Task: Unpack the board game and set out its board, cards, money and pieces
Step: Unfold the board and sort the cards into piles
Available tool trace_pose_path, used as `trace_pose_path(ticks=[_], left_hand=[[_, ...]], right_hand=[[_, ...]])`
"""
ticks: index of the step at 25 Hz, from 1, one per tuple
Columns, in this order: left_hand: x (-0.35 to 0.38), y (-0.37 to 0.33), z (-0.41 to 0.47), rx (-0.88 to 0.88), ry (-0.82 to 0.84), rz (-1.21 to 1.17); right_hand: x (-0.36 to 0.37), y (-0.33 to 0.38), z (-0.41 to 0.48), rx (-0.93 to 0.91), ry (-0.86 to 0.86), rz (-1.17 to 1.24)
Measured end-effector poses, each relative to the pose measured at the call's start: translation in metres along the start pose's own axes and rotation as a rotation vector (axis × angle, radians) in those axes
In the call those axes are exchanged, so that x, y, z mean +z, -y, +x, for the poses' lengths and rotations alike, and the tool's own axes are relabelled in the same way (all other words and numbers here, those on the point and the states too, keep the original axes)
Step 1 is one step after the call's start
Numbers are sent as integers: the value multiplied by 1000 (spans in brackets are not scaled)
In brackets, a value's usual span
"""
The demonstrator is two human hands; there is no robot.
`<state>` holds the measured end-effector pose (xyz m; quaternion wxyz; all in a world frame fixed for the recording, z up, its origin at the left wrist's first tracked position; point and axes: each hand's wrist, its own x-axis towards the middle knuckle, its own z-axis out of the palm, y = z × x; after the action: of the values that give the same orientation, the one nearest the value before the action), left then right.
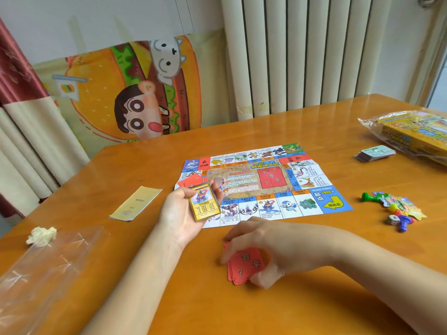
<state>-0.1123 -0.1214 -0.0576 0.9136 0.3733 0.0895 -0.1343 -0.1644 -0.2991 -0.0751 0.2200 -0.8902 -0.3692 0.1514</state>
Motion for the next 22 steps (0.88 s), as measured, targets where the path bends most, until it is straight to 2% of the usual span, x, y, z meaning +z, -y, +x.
trace_pose_path(ticks=[7, 8, 11, 13, 15, 17, 20, 22], left_hand=[[-5, 7, 6, -15, 35, 131], [-5, 8, 6, -13, 39, 145], [-6, 10, 7, 17, 53, 299], [-5, 14, 5, 26, 64, 402], [-5, 19, 4, 41, 87, 460], [-4, 24, 1, 79, 131, 550], [-1, 33, -4, 106, 185, 612], [3, 34, -5, 86, 169, 582]], right_hand=[[1, 0, 1, -14, -49, 41], [-2, -1, 0, 3, -114, 103], [-14, -9, 4, 71, -559, 376], [-20, -18, 7, 149, -736, 483], [-23, -25, 7, 193, -749, 585], [-24, -27, 7, 209, -655, 683], [-22, -27, 9, 216, -537, 691], [-22, -29, 10, 249, -551, 698]])
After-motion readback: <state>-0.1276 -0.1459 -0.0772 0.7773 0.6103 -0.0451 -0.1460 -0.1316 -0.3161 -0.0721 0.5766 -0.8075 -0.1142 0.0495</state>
